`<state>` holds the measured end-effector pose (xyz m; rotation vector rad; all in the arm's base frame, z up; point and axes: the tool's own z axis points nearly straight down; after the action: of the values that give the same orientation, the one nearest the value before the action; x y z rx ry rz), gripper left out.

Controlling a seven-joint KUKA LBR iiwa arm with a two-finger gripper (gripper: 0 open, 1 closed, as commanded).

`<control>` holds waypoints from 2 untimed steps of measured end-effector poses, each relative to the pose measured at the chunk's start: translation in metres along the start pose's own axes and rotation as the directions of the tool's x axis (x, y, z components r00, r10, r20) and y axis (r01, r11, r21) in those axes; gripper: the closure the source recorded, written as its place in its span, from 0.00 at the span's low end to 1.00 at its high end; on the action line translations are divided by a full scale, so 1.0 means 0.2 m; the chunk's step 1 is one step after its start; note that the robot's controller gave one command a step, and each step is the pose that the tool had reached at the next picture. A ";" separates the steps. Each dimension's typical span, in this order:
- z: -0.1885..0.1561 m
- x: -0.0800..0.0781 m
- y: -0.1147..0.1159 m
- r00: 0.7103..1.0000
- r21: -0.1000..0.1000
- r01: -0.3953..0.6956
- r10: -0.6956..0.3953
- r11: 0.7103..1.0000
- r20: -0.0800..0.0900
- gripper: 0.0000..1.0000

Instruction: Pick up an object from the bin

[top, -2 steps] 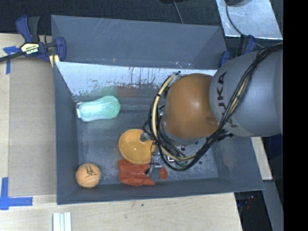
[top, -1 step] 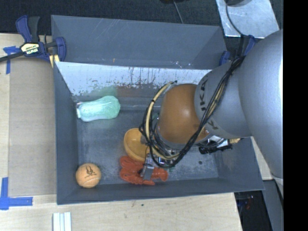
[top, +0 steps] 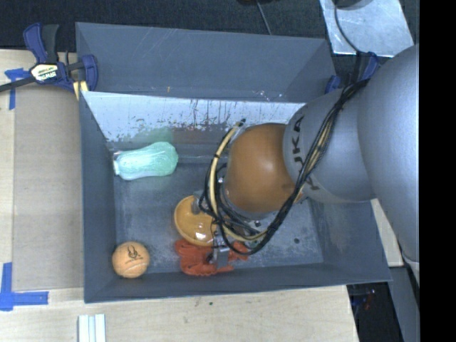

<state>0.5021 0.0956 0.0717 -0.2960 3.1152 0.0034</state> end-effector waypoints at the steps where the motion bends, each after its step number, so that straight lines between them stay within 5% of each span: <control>1: -0.01 0.12 -0.31 0.995 0.005 0.100 -0.100 0.995 0.013 0.00; 2: -0.01 0.01 -0.04 1.000 -0.003 0.029 -0.029 1.000 0.007 0.00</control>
Offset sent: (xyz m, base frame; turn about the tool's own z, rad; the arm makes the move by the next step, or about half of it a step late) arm -0.0029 -0.0080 0.0003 -0.0281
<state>0.5007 0.0881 0.0730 -0.3400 3.1039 0.0090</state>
